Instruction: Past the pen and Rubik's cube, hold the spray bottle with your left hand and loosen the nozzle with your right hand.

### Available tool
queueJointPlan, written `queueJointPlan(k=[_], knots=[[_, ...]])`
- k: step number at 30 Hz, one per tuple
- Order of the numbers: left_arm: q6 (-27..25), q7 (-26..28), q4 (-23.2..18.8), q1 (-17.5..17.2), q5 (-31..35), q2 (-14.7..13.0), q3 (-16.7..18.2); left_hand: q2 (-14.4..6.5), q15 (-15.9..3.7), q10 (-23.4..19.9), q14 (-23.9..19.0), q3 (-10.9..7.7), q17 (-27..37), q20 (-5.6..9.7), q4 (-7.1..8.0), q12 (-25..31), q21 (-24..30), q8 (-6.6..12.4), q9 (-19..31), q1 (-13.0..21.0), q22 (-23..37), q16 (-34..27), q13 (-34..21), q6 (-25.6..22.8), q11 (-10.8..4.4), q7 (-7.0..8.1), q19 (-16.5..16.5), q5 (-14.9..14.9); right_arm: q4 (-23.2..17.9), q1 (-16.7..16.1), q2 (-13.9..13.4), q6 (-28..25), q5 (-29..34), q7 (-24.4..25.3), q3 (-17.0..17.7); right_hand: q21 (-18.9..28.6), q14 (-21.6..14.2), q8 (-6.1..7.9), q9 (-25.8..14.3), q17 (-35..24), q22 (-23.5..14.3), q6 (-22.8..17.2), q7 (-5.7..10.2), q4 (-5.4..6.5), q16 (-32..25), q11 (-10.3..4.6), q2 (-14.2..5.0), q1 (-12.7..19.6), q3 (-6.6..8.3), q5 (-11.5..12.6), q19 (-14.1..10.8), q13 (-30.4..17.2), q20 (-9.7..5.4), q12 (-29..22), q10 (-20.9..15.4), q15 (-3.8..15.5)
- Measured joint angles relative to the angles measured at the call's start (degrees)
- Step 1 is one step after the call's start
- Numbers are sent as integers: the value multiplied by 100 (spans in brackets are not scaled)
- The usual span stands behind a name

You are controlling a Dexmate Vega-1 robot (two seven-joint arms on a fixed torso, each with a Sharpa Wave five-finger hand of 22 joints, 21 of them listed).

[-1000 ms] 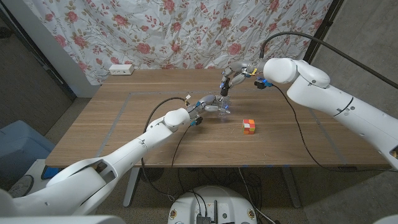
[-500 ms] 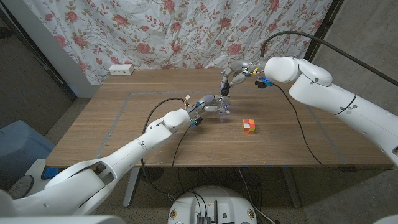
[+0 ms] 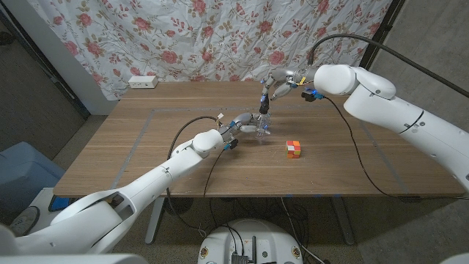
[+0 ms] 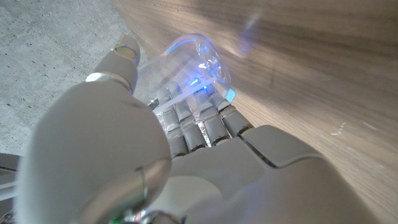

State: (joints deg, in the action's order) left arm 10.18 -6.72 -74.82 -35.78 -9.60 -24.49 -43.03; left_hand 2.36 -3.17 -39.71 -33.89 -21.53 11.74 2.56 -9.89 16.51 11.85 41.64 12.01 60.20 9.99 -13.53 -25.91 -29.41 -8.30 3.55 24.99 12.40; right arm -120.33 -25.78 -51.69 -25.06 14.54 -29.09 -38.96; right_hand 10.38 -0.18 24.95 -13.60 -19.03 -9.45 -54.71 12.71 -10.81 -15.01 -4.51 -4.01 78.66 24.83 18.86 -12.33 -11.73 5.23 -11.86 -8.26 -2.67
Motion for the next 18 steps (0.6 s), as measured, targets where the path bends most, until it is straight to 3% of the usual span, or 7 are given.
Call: queueJointPlan(k=[5, 7, 10, 18], knots=[[20, 5, 1, -13, -3, 0, 2, 0, 0, 0, 0, 0, 9, 0, 0, 0, 0, 0, 0, 0, 0, 0, 0, 0, 0, 0, 0, 0, -25, -34, -45, 72, -85, 40, 91, 0, 32, -162, 65, -26, 0, 261, -11, 88, 0, 41, 40, 35, -88, 21, 19, 0, 19, 0, 41, -33], [25, 10, 1, -16, -3, 0, 4, 0, 0, 0, 0, 0, 13, 0, 0, 0, 0, 0, 0, 0, 0, 0, 0, 1, 0, 0, 0, 0, -29, -37, -62, 81, -124, 40, 122, 5, 61, -269, 102, -26, 0, 415, -3, 160, 0, 54, 154, -84, -160, 21, 18, 0, 20, 22, 118, -62], [38, 21, 1, -23, -3, -4, 6, 0, 0, 0, 0, 0, 5, 0, 0, -21, 0, 0, 0, 0, 0, 0, 1, 1, 0, -1, 0, 0, -39, -38, -90, 88, -204, 16, 168, 23, 59, -370, 136, -26, 0, 553, 0, 237, 0, 71, 107, -263, -237, 21, -5, 0, 43, 43, 153, -103], [63, 42, -11, -34, 11, -20, 17, 0, 0, 0, 0, 0, 13, 0, 0, -21, 0, -1, 0, 0, 0, 0, 1, 1, -1, -1, 0, 0, -96, -32, -195, 68, -416, -77, 297, 23, 36, -484, 162, -53, 0, 687, 11, 355, 0, 134, 50, -545, -355, -2, -27, 0, 66, 43, 214, -143]])
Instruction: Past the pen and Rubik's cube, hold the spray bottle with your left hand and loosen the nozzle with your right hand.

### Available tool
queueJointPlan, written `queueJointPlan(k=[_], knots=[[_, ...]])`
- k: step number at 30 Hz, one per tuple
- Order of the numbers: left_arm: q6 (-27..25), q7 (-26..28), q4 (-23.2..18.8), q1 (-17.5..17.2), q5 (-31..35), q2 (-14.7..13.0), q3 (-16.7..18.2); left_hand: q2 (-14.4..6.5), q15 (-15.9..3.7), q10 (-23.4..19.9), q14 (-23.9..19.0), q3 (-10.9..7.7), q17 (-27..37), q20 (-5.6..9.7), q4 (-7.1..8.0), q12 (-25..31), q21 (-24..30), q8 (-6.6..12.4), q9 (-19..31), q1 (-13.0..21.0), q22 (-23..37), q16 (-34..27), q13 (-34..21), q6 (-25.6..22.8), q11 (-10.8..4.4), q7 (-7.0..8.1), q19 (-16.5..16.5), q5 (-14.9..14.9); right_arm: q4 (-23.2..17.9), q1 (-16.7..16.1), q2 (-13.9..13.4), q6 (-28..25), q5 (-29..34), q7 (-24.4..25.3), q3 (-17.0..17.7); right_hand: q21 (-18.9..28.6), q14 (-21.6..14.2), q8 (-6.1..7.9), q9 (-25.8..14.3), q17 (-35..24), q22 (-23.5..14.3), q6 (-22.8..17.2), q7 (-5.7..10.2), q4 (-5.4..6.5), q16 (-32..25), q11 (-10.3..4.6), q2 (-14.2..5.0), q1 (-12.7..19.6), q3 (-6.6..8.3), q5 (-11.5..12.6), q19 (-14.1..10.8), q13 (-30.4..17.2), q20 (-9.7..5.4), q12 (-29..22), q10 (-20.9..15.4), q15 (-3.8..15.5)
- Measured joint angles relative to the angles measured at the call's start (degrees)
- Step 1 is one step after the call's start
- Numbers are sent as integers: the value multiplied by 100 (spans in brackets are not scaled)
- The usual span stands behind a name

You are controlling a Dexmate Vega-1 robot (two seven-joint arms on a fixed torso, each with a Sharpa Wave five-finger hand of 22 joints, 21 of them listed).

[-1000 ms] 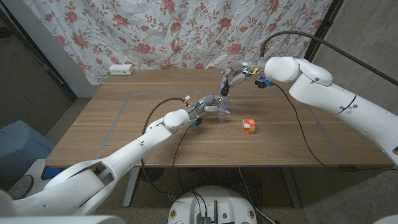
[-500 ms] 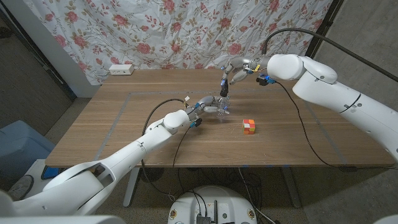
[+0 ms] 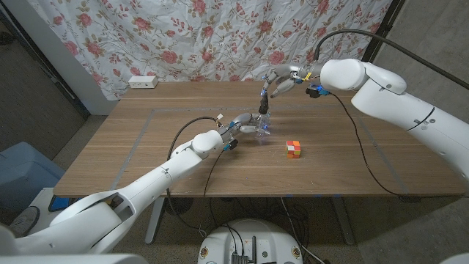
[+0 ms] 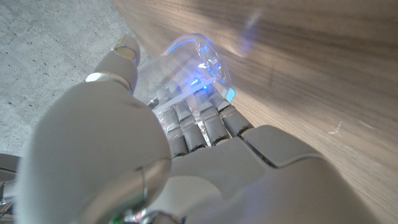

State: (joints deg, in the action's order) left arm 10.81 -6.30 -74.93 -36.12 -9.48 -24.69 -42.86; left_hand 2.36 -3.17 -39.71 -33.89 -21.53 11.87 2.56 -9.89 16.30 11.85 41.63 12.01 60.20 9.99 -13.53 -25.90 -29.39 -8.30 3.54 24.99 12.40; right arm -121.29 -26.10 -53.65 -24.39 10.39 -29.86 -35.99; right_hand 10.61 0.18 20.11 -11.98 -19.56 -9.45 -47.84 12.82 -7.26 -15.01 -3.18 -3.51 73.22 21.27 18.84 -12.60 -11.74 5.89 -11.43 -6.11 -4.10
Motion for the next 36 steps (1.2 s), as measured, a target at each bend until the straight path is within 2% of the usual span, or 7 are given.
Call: queueJointPlan(k=[6, 12, 15, 19, 27, 31, 36], knots=[[3, 24, -49, -15, 18, -36, 19, 0, 0, -10, 0, 0, 0, 0, 0, 0, 0, -17, 0, 0, 0, 0, -28, -13, -10, 13, 0, 0, -75, -8, -90, -44, -114, -5, 91, 0, 33, -130, 24, 0, 0, 162, -22, 57, 0, 18, -22, -295, -155, -45, 43, 0, 80, 0, 63, -95], [-5, 46, -130, -37, 38, -87, 44, 0, 0, -11, 0, 0, -1, 0, 0, 0, 0, 15, 0, 0, 0, 0, -28, -13, -10, 13, 0, 0, -195, -57, -209, -114, -236, 23, 199, 0, 53, -317, 10, 1, 0, 305, -30, 284, 41, 9, -76, -1016, -382, -111, 53, 0, 214, 0, 72, -195], [-27, 70, -172, -50, 51, -114, 58, 0, 0, -11, 0, -15, -1, 0, -15, 0, 0, 17, 0, 0, 0, 0, -28, -13, -11, 13, 0, 0, -245, -72, -255, -158, -280, 33, 227, 0, 75, -452, 10, 1, 0, 453, -42, 449, 62, 31, -91, -1522, -566, -202, 65, 0, 263, -1, 94, -217], [-47, 88, -218, -60, 62, -143, 75, 0, 0, -11, 0, -15, -1, 0, -15, 0, 0, 18, 0, 0, 0, 0, -27, -13, -11, 13, 0, 0, -329, -97, -317, -236, -307, 68, 256, 0, 73, -565, -13, 1, 0, 587, -79, 564, 62, 81, -71, -1942, -723, -273, 64, 29, 326, -1, 143, -299], [-71, 150, -272, -82, 94, -169, 99, 0, 0, -62, 0, -15, -1, 0, -15, 0, 0, 18, 0, 0, 0, 0, -27, -25, 2, 24, 0, 0, -483, -201, -402, -305, -245, 268, 285, 66, -114, -597, -69, 39, 0, 620, -428, 567, 62, 258, 102, -2430, -949, -360, -271, 29, 529, -26, 28, -377], [-90, 198, -308, -103, 107, -181, 114, 0, 0, -62, 0, -15, -1, 0, -15, -12, 0, 18, 0, 0, 0, 0, -27, -24, 2, 23, 0, 0, -552, -268, -432, -311, -131, 377, 286, 66, -167, -597, -69, 57, 0, 672, -558, 567, 62, 278, 233, -2607, -1043, -360, -318, 29, 579, -26, 8, -430], [-114, 260, -350, -131, 124, -192, 131, 0, 0, -62, 0, -15, -2, 0, -15, -12, 0, 17, 0, 0, 0, 0, -27, -34, 2, 31, 0, 0, -625, -283, -438, -419, -22, 391, 236, 66, -193, -720, -96, 70, 0, 901, -736, 630, 62, 412, 321, -2938, -1154, -381, -337, 29, 598, -26, 79, -503]])
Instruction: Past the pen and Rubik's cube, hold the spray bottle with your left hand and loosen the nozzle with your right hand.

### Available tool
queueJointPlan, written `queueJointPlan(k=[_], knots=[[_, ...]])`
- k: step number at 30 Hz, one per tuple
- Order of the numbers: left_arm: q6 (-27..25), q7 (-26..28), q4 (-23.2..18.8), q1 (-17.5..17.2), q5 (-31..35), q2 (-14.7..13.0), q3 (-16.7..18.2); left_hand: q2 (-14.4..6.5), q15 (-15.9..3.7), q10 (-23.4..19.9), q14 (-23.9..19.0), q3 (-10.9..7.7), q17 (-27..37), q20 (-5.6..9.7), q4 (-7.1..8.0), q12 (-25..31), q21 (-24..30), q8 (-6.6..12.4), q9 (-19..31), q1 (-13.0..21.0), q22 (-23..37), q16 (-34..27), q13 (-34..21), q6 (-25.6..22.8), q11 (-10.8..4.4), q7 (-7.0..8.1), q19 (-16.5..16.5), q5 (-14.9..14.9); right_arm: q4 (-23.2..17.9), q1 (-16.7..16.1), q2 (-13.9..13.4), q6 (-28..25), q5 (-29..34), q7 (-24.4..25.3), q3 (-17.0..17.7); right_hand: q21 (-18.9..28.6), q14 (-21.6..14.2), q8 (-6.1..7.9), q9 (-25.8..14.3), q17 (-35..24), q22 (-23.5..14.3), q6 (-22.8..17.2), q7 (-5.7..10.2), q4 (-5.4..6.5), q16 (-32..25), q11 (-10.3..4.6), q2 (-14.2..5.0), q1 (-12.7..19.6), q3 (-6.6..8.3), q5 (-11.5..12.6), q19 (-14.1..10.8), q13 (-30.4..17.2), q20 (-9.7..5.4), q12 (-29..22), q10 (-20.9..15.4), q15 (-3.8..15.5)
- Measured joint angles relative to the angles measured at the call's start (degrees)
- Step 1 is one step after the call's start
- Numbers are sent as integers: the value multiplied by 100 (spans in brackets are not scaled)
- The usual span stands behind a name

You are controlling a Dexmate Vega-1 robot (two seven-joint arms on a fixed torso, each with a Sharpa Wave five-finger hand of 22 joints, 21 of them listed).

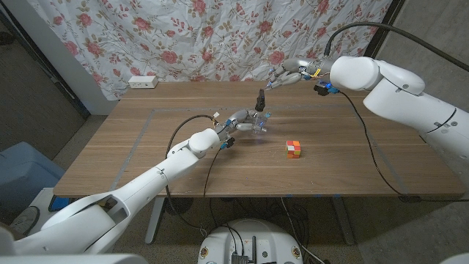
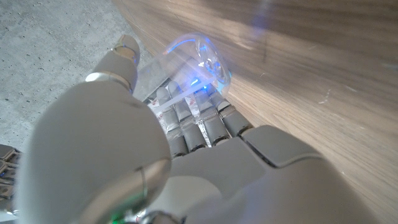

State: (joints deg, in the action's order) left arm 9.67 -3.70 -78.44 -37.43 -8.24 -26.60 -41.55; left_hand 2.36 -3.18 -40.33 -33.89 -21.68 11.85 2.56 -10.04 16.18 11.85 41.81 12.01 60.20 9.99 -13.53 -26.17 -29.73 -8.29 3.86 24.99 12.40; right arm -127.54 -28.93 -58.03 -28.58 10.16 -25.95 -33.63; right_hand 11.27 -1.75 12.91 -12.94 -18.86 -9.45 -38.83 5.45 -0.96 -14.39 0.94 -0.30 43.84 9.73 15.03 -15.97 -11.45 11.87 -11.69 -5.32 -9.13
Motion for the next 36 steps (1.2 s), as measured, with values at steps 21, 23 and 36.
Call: queueJointPlan(k=[21, 23, 36], knots=[[-150, 210, -195, -87, 100, -47, 31, 0, 11, -10, -11, 0, 0, 0, 0, -5, 0, -16, -30, 0, 0, 0, -28, -11, 9, -11, 0, 0, -180, 232, 157, -807, 520, -298, -465, -28, -134, -106, -132, 80, 0, 525, -717, 105, 0, 523, 46, -737, -198, 0, -61, -16, 61, 27, 160, -216], [-162, 226, -214, -92, 106, -50, 34, 0, 11, -10, -11, 0, 0, 0, 0, -5, 0, -16, -30, 0, 0, 0, -29, -18, 9, -18, 0, 0, -180, 258, 183, -870, 549, -335, -510, -28, -135, -106, -133, 80, 0, 571, -763, 128, 0, 559, 29, -766, -221, -21, -61, -16, 61, 27, 177, -260], [-226, 310, -300, -128, 137, -53, 38, 0, 11, -32, -11, 0, -1, 0, 0, -31, 0, -10, -30, 0, 0, 0, -28, -17, 29, -18, 0, 0, -162, 420, 313, -1127, 734, -490, -823, -50, -164, -149, -158, 86, 0, 725, -872, 152, 0, 685, 26, -964, -244, -42, -60, -15, 61, 48, 256, -307]])
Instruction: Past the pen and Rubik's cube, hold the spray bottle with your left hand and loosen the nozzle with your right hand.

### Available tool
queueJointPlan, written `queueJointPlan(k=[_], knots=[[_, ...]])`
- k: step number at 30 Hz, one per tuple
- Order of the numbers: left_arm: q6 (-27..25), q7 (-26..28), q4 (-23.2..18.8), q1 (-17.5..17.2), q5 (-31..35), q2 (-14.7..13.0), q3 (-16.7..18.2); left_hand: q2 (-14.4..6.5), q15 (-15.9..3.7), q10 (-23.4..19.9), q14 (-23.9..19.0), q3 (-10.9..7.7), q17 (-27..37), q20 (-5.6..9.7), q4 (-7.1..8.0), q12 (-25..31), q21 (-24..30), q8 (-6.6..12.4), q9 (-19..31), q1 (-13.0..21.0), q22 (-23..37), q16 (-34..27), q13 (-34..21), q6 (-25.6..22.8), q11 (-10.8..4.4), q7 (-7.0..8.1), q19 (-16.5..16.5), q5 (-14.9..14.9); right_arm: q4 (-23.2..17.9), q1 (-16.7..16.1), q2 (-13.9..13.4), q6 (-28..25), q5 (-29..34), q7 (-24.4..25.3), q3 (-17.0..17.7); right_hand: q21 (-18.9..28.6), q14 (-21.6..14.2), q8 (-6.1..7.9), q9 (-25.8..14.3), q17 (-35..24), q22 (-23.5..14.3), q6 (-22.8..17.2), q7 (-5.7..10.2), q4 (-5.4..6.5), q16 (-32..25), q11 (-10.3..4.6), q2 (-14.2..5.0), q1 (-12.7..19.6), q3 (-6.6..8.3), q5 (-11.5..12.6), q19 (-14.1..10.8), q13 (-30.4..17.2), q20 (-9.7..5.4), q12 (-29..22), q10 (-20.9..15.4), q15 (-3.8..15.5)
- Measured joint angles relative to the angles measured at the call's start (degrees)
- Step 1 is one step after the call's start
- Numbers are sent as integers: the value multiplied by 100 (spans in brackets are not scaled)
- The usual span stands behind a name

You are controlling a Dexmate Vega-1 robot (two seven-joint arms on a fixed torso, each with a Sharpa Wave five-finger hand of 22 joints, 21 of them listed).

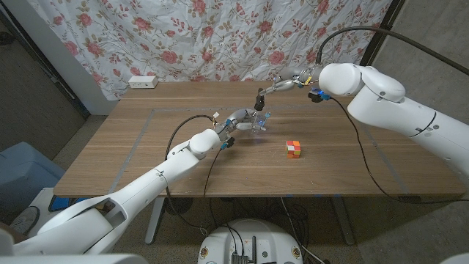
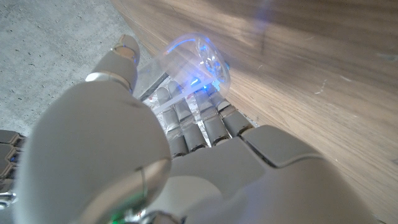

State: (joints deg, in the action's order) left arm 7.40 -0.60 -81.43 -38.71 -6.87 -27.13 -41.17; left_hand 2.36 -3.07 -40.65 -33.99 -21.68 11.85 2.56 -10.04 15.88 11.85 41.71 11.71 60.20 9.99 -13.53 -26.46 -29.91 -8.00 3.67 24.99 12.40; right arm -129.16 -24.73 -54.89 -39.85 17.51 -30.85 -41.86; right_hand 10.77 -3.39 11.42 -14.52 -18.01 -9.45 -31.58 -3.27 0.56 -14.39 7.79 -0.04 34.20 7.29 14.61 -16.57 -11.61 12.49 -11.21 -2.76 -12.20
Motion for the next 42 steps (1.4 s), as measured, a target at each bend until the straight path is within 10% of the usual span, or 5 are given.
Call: queueJointPlan(k=[20, 42], knots=[[-20, 63, -101, -75, 18, -8, 0, 0, -31, -18, -30, 0, 0, 0, 0, -1, 0, 16, 1, 0, 0, 45, 1, 0, -19, -2, 0, 0, 66, 253, 256, -292, 579, -327, -520, 0, 14, 0, -27, 29, 0, 143, 41, -146, 31, 30, 31, 37, 65, 1, 22, 1, -22, 0, 31, 15], [-43, 45, -170, -112, 15, -25, -9, 0, -31, -18, -30, 0, 0, 0, 0, -2, 0, -4, 1, 0, 0, 45, -26, 1, -19, -23, 0, 0, 124, 299, 427, -384, 980, -433, -685, 1, -44, 155, -80, 100, 0, -3, 248, -778, 66, -64, -219, 891, 461, 157, 52, 1, -32, -57, -63, 42]])
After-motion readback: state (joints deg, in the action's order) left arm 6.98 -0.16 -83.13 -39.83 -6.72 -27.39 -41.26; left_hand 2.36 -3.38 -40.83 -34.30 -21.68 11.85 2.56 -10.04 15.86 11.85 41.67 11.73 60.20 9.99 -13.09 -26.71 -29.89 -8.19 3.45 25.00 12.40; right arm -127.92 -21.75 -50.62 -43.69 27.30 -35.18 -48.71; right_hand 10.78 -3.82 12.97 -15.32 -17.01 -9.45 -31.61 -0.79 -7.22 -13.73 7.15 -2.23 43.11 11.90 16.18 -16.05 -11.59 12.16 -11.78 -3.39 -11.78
